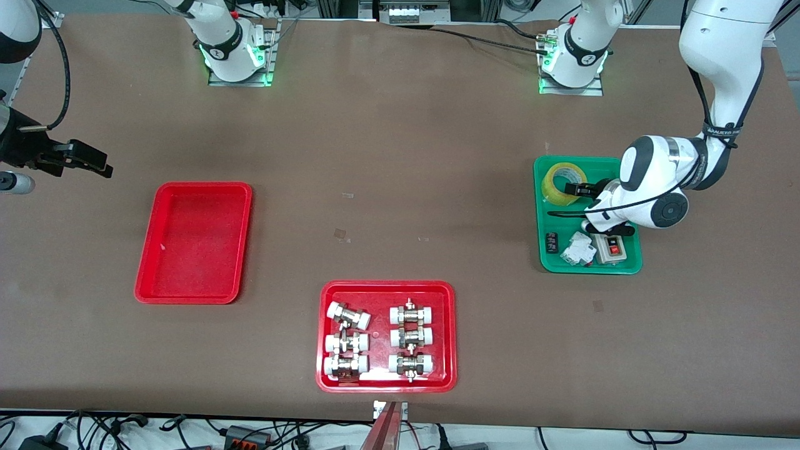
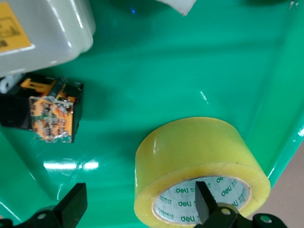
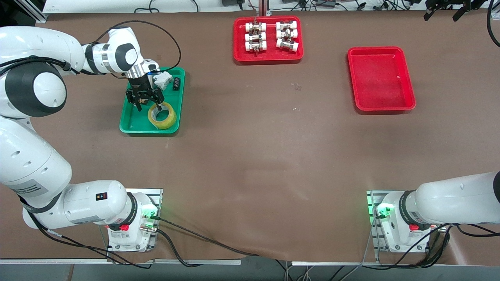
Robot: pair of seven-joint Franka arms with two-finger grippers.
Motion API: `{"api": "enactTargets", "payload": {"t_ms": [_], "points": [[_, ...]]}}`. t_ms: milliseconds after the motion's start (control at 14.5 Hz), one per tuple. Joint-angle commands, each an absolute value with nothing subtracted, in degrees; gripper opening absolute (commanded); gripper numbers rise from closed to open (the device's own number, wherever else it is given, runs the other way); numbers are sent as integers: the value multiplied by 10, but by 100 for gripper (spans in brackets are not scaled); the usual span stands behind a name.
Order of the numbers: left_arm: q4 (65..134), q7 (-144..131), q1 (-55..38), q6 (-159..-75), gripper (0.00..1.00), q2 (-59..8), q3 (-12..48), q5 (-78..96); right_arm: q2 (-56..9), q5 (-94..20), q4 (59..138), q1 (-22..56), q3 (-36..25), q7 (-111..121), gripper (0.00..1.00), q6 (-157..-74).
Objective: Left arm passes tape to right arm into tray
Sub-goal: 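Lower the left gripper onto the yellow tape roll and close on it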
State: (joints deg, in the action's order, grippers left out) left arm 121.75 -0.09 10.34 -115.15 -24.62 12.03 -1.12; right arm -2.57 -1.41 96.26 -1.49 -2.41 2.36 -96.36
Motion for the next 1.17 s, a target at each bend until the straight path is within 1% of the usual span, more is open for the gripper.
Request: {"api": "enactTargets", "payload": {"t_ms": [0,69,138,275,413,620,688,895,1101], "points": [[1217,11,109,-1156,88,-244,124,-4,-31,-18,951,-13,-27,32,100,-958],[1217,11,109,-1153,61,-243,124,-4,-31,-18,951,-13,-27,32,100,-958],[1216,21,104,-1146,50,-243,124,-4,-31,-18,951,-13,-27,32,100,-957],[1214,73,104,-1141,25,-242,124,-4,-31,-18,951,-13,-27,32,100,-959],[1210,188,104,-1137,12,-241,124,-5,-31,-18,951,-13,-27,32,100,-960],[1208,206,110,-1132,2,-240,123,-4,-32,-18,951,-14,-27,32,100,-962],[1199,204,110,-1120,1,-239,123,-1,-32,-19,951,-14,-28,32,100,-963],[1122,173,105,-1019,1,-242,124,-1,-32,-19,951,-13,-27,32,100,-962],[989,178,91,-860,1,-240,132,-1,-32,-19,951,-13,-27,32,100,-960]]}}
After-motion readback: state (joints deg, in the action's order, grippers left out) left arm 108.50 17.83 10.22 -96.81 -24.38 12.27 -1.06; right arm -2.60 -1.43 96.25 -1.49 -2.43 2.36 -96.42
